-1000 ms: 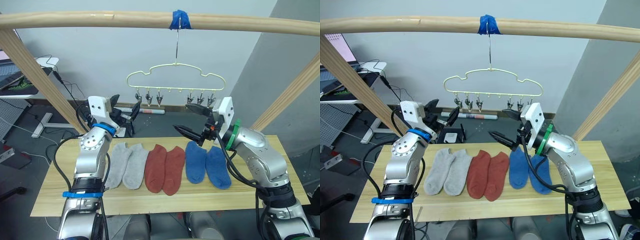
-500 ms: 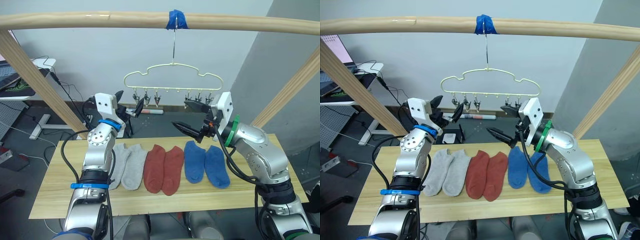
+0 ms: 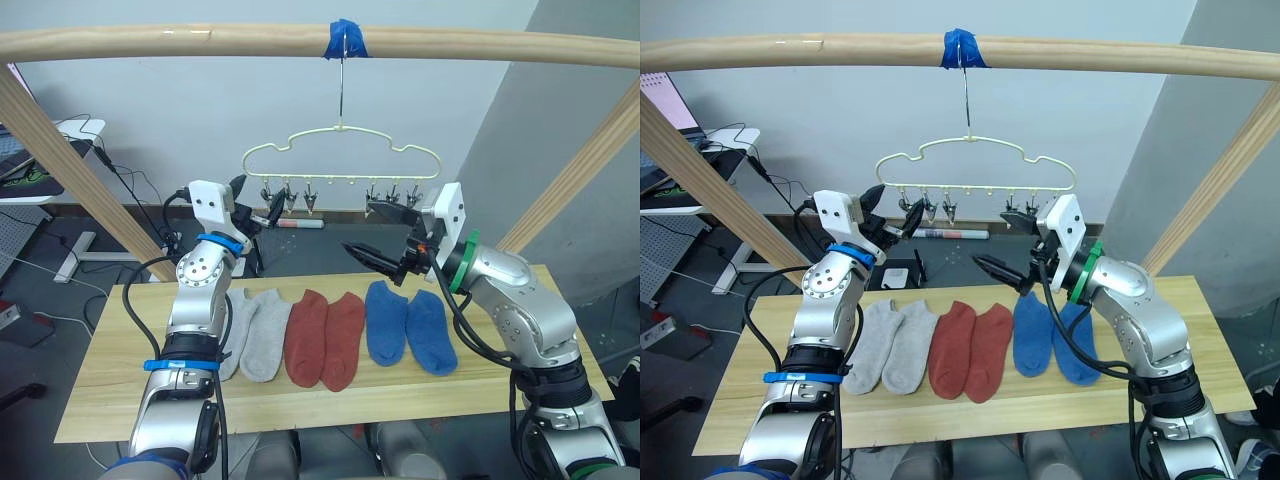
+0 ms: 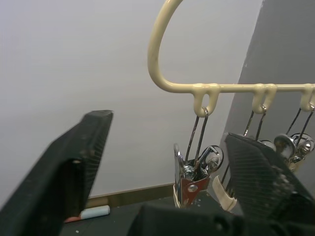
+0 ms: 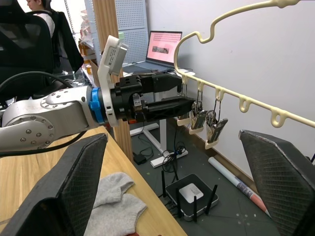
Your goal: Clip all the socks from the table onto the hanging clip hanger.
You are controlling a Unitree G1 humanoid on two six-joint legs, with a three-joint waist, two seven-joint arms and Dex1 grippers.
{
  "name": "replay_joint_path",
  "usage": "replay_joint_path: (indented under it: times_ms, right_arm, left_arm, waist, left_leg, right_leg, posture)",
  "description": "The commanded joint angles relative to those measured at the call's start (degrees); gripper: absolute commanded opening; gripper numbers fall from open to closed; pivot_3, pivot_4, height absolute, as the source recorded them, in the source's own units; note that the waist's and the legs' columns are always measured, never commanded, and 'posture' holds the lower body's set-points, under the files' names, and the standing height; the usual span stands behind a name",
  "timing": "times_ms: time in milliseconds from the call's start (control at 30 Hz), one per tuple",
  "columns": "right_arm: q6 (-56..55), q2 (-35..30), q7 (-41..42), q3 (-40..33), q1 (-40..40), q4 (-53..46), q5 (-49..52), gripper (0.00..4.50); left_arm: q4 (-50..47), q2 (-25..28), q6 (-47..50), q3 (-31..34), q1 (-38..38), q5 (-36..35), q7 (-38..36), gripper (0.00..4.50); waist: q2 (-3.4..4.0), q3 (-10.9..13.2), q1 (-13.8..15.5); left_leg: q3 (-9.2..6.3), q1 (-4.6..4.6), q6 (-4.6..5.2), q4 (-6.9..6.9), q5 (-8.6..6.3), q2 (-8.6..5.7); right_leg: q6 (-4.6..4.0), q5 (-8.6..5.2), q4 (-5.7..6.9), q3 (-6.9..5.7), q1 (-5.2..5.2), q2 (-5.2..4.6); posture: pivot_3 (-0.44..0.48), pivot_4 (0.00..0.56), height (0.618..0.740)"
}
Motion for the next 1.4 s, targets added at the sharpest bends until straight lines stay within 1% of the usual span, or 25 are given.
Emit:
replay_joint_path:
  times_ms: [33, 167, 233, 933, 1100, 1367, 1400]
  right_arm:
    - [-0.4, 0.2, -0.2, -1.5, -1.3, -1.9, 1.1, 4.50]
    - [-0.3, 0.2, -0.3, -1.5, -1.3, -2.0, 1.1, 4.50]
    - [-0.2, 0.1, -0.3, -1.6, -1.2, -2.1, 1.2, 4.50]
    - [-0.1, -0.3, -0.9, -1.4, -1.4, -1.5, 1.5, 4.50]
    - [0.0, -0.3, -0.8, -1.4, -1.5, -1.3, 1.5, 4.50]
    - [0.0, -0.5, -0.8, -1.4, -1.6, -1.3, 1.4, 4.50]
    - [0.0, -0.5, -0.8, -1.3, -1.6, -1.3, 1.4, 4.50]
  left_arm:
    - [-0.6, 0.0, -1.3, 0.3, -0.9, 0.4, 0.3, 3.01]
    - [-0.8, 0.0, -1.2, 0.3, -0.8, 0.3, 0.3, 1.76]
    - [-1.0, -0.1, -1.0, 0.2, -0.8, 0.1, 0.2, 1.21]
    - [-1.2, -0.1, -1.9, 0.3, -1.2, 1.0, 0.8, 1.21]
    - [-1.6, -1.7, 1.6, 1.5, -1.0, -2.2, 0.7, 1.21]
    - [-2.3, -1.8, 2.6, 1.2, -0.8, -2.4, 0.3, 1.21]
    - [-2.3, -1.8, 2.6, 1.2, -0.8, -2.4, 0.3, 1.63]
  waist:
    - [0.00, 0.0, 0.0]
    - [0.00, 0.0, 0.0]
    - [0.00, 0.0, 0.0]
    - [0.00, 0.0, 0.0]
    - [0.00, 0.0, 0.1]
    - [0.00, 0.0, 0.0]
    - [0.00, 0.0, 0.0]
  left_leg:
    - [0.00, 0.00, 0.00, 0.00, 0.00, 0.00]
    - [0.00, 0.00, 0.00, 0.00, 0.00, 0.00]
    - [0.00, 0.00, 0.00, 0.00, 0.00, 0.00]
    - [-0.01, 0.00, 0.00, 0.00, 0.00, 0.00]
    - [-0.02, 0.00, 0.00, 0.01, 0.00, 0.00]
    - [-0.03, 0.01, 0.00, 0.02, 0.00, 0.00]
    - [-0.03, 0.01, 0.00, 0.02, 0.00, 0.00]
  right_leg:
    - [0.00, 0.00, 0.00, 0.00, 0.00, 0.00]
    - [0.00, 0.00, 0.01, 0.00, 0.00, 0.00]
    - [0.00, 0.00, 0.01, 0.00, 0.00, 0.00]
    - [0.00, 0.00, 0.02, -0.01, 0.00, 0.00]
    - [0.00, 0.00, 0.03, -0.01, 0.01, 0.00]
    - [0.00, 0.00, 0.05, -0.02, 0.02, 0.01]
    - [0.00, 0.00, 0.05, -0.02, 0.02, 0.01]
  posture:
    - [-0.189, 0.180, 0.740]
    - [-0.190, 0.182, 0.740]
    - [-0.190, 0.183, 0.740]
    - [-0.184, 0.182, 0.740]
    - [-0.182, 0.183, 0.740]
    - [-0.184, 0.182, 0.740]
    - [-0.184, 0.182, 0.740]
